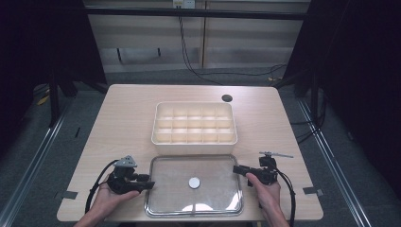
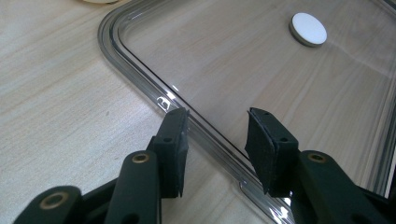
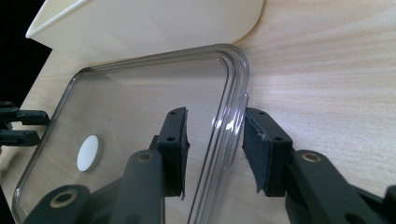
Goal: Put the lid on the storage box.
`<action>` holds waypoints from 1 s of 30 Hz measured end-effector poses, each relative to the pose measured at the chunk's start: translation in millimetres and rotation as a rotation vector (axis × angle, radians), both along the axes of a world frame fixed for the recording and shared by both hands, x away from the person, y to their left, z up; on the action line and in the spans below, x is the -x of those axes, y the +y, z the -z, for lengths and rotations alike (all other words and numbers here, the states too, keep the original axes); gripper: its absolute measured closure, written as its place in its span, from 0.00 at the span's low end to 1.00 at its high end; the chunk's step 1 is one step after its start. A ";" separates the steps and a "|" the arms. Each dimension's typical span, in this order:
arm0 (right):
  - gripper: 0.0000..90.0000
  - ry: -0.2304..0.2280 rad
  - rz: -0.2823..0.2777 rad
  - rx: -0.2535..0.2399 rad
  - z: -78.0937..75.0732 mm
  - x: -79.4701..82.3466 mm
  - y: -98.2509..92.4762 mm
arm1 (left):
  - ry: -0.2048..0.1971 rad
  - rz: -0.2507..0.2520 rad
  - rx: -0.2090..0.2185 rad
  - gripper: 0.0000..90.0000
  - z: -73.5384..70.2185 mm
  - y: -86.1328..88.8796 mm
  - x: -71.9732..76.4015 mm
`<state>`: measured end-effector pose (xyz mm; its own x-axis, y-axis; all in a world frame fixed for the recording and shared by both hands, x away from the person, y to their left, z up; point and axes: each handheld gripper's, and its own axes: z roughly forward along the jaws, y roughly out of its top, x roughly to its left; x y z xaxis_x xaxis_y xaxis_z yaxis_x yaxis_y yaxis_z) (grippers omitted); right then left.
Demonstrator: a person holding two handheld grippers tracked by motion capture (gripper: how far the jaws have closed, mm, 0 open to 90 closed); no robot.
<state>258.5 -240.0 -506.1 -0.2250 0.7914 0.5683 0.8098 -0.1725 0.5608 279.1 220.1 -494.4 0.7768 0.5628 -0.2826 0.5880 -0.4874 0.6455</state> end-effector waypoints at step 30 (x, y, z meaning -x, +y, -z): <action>0.74 -0.064 -0.121 -0.153 -11.5 1.2 2.2 | -0.023 -0.016 -0.002 0.68 1.3 2.3 -6.5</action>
